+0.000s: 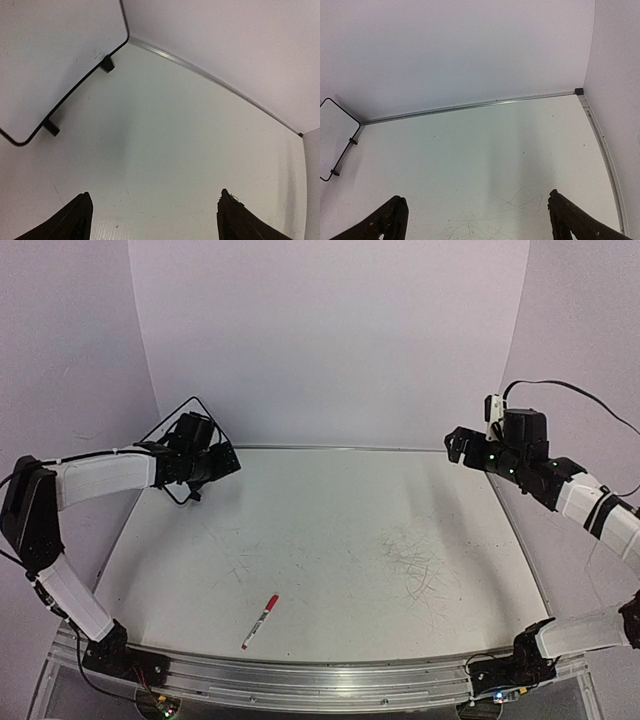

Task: Write a sentence on the whiteboard
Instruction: Pick up the whiteboard stand from the corner of the board, then move the whiteboard stand to the center of the board.

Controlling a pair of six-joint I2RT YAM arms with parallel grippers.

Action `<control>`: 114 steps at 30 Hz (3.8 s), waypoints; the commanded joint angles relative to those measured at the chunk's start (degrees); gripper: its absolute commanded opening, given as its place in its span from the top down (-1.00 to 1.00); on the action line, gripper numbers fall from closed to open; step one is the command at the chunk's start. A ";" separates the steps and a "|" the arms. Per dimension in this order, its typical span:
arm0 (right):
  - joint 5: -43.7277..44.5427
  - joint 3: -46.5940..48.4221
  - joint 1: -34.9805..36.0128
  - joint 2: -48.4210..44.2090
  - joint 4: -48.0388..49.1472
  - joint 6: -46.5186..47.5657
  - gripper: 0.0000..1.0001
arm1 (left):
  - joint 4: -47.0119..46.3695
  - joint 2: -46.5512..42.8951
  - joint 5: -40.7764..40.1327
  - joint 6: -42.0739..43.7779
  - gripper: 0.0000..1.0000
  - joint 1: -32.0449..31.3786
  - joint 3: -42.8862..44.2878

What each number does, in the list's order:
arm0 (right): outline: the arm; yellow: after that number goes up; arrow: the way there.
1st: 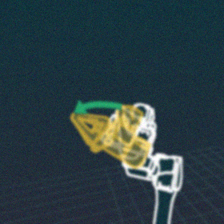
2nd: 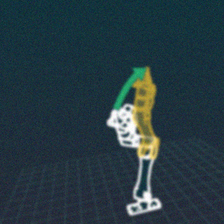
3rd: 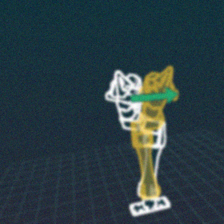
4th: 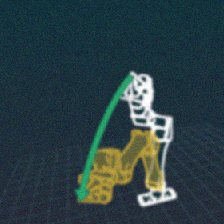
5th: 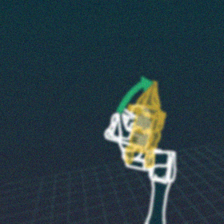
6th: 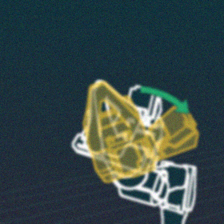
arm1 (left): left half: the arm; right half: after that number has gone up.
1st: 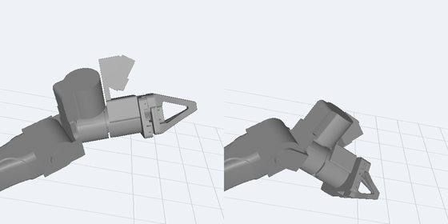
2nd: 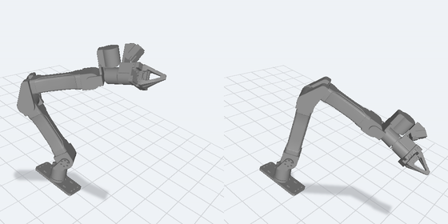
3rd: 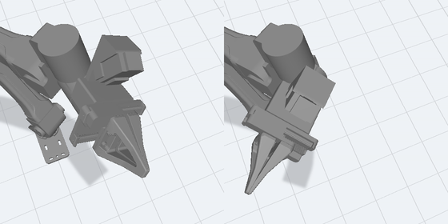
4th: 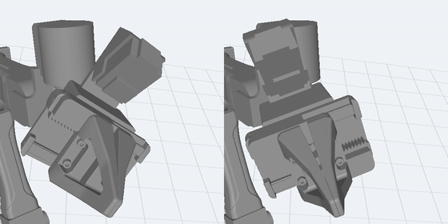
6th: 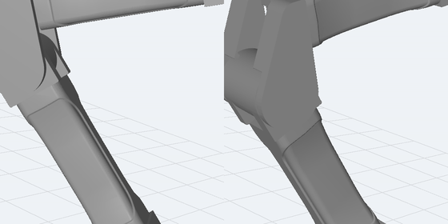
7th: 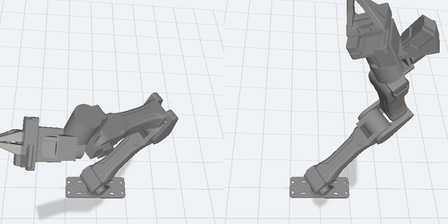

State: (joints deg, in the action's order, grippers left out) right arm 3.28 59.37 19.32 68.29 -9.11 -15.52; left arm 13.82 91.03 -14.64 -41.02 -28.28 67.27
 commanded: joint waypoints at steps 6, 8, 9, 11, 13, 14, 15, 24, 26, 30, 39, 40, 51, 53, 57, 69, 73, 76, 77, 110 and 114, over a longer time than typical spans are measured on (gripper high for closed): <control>-1.54 -0.96 0.62 -1.40 2.38 -1.45 -0.96 | 10.39 13.99 -17.26 -22.52 -0.62 -0.13 6.50; -1.68 -1.32 0.67 -1.76 2.76 -1.44 -0.96 | 12.27 17.60 -19.18 -24.03 -0.60 -0.13 9.18; -1.81 -1.51 0.68 -1.89 2.99 -1.42 -0.96 | 13.03 19.22 -19.73 -25.08 -0.58 -0.12 10.41; -2.08 -1.89 0.66 -1.99 3.36 -1.38 -0.97 | 13.33 21.83 -20.76 -26.79 -0.56 -0.12 12.34; -2.42 -2.14 0.68 -1.94 3.80 -1.43 -0.97 | 13.38 24.81 -22.59 -27.33 -0.52 -0.01 14.04; -2.60 -2.24 0.68 -1.94 3.98 -1.44 -0.96 | 13.41 26.28 -23.32 -27.21 -0.49 0.14 15.18; -2.74 -2.32 0.70 -1.94 4.14 -1.44 -0.97 | 13.43 27.98 -24.02 -26.82 -0.48 0.43 16.68; -2.63 -3.56 0.79 -4.37 4.72 -1.43 -0.96 | 13.91 34.41 -27.16 -26.30 -0.43 4.05 21.52; -2.64 -3.88 0.80 -4.72 5.10 -1.53 -0.96 | 13.95 34.88 -27.54 -26.93 -0.42 4.47 21.37; -2.82 -3.97 0.75 -4.75 5.58 -1.62 -0.97 | 13.93 37.46 -26.55 -25.84 -0.32 5.93 23.19; -4.58 -4.88 0.80 -5.18 6.86 -2.10 -0.96 | 13.95 41.14 -28.08 -23.35 -0.18 6.87 26.68; -4.67 -5.04 0.77 -5.23 6.97 -2.21 -0.96 | 13.94 41.30 -28.53 -23.26 -0.16 6.92 26.86; -6.06 -5.79 0.80 -5.10 7.57 -2.85 -0.96 | 13.86 42.00 -32.61 -19.45 0.03 7.92 27.39; -6.55 -5.85 0.77 -5.02 7.67 -2.93 -0.96 | 13.84 42.19 -31.75 -18.38 0.06 8.53 27.67; -7.25 -6.32 0.75 -5.17 8.04 -3.29 -0.97 | 13.49 42.21 -30.24 -15.85 0.22 9.03 28.03; -7.94 -6.72 0.81 -4.06 8.56 -3.97 -0.97 | 9.00 39.88 -23.30 -8.89 0.85 7.39 23.14; -8.49 -6.55 0.81 -3.26 8.55 -4.22 -0.96 | 7.34 38.07 -21.57 -5.95 0.95 5.42 20.83; -8.99 -6.70 0.80 -2.83 8.55 -4.33 -0.96 | 6.12 36.22 -19.96 -3.93 0.99 3.85 18.87; -9.01 -6.86 0.84 -2.67 8.52 -4.34 -0.97 | 5.46 35.60 -19.07 -3.07 1.00 3.24 18.02; -9.72 -18.37 6.78 3.78 26.78 -13.16 -0.89 | -6.11 27.35 -1.05 0.71 1.00 -28.59 2.82; -11.48 -17.62 6.78 3.50 26.21 -12.52 -0.89 | -2.93 28.68 -3.71 -5.89 1.00 -31.98 4.82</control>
State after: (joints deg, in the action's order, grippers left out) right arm -8.10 40.60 25.82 73.25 13.95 -27.71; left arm 3.53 119.95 -23.01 -37.17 -55.53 71.09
